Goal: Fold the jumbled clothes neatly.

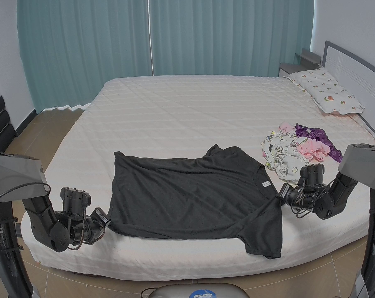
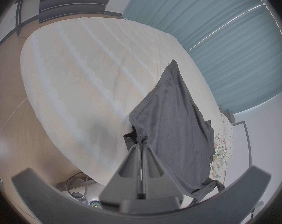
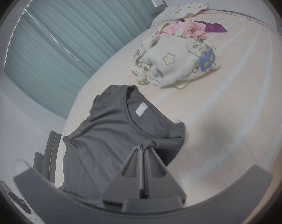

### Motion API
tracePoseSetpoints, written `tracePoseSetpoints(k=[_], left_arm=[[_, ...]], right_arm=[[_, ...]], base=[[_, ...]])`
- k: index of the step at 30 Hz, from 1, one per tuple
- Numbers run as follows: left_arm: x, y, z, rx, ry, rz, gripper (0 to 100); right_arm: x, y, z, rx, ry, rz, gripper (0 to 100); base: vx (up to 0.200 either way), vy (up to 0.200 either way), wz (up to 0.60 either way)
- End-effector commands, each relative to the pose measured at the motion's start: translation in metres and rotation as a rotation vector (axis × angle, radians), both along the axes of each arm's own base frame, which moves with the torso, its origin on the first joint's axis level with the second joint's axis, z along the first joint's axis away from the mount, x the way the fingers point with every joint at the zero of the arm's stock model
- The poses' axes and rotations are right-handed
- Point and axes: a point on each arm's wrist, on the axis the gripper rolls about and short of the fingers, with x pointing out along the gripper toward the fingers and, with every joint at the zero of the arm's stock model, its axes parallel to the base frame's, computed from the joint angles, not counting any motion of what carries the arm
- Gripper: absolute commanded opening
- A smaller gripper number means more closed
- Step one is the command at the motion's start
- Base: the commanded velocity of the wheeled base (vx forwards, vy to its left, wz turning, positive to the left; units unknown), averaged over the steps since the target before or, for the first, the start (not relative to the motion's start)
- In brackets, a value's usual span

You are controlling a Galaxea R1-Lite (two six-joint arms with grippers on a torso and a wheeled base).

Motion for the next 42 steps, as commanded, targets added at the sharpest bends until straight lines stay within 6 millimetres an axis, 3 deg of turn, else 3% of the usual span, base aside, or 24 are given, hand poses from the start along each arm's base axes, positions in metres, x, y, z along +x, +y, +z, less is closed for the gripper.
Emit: tracePoseSetpoints(k=[1, 9, 10, 14, 17, 23, 24, 26, 28, 32, 42], left_arm=[[0.004, 0.001, 0.001, -0.003, -0.013, 0.006, 0], [0.005, 0.004, -0.001, -0.007, -0.007, 0.009, 0], [0.005, 0.004, 0.0, -0.007, -0.009, 0.009, 0], [0.005, 0.004, -0.001, -0.008, -0.007, 0.008, 0], [0.005, 0.004, -0.001, -0.008, -0.007, 0.008, 0], [0.005, 0.004, -0.001, -0.01, -0.007, 0.008, 0], [0.005, 0.004, -0.001, -0.009, -0.007, 0.007, 0], [0.005, 0.004, -0.001, -0.009, -0.007, 0.007, 0], [0.005, 0.004, -0.001, -0.009, -0.007, 0.007, 0], [0.005, 0.004, -0.001, -0.009, -0.007, 0.007, 0], [0.005, 0.004, -0.001, -0.009, -0.007, 0.007, 0]], right_arm=[[0.015, 0.003, -0.007, -0.013, -0.027, 0.016, 0], [0.033, 0.012, -0.014, -0.033, -0.066, 0.049, 0], [0.034, 0.013, -0.017, -0.034, -0.062, 0.049, 100], [0.031, 0.011, -0.021, -0.041, -0.044, 0.04, 100], [0.028, 0.007, -0.013, -0.042, -0.051, 0.03, 100], [0.0, -0.011, 0.011, -0.04, -0.015, -0.001, 100], [-0.013, -0.01, 0.011, -0.039, 0.02, 0.011, 100], [-0.019, -0.009, 0.012, -0.037, 0.032, 0.02, 100], [-0.045, 0.002, 0.01, -0.02, 0.094, 0.079, 100], [-0.068, 0.009, -0.001, -0.026, 0.171, 0.109, 100], [-0.087, 0.023, -0.012, -0.031, 0.248, 0.152, 100]], base=[[0.0, 0.0, 0.0], [0.0, 0.0, 0.0], [0.0, 0.0, 0.0], [0.0, 0.0, 0.0], [0.0, 0.0, 0.0], [0.0, 0.0, 0.0], [0.0, 0.0, 0.0], [0.0, 0.0, 0.0], [0.0, 0.0, 0.0], [0.0, 0.0, 0.0], [0.0, 0.0, 0.0]])
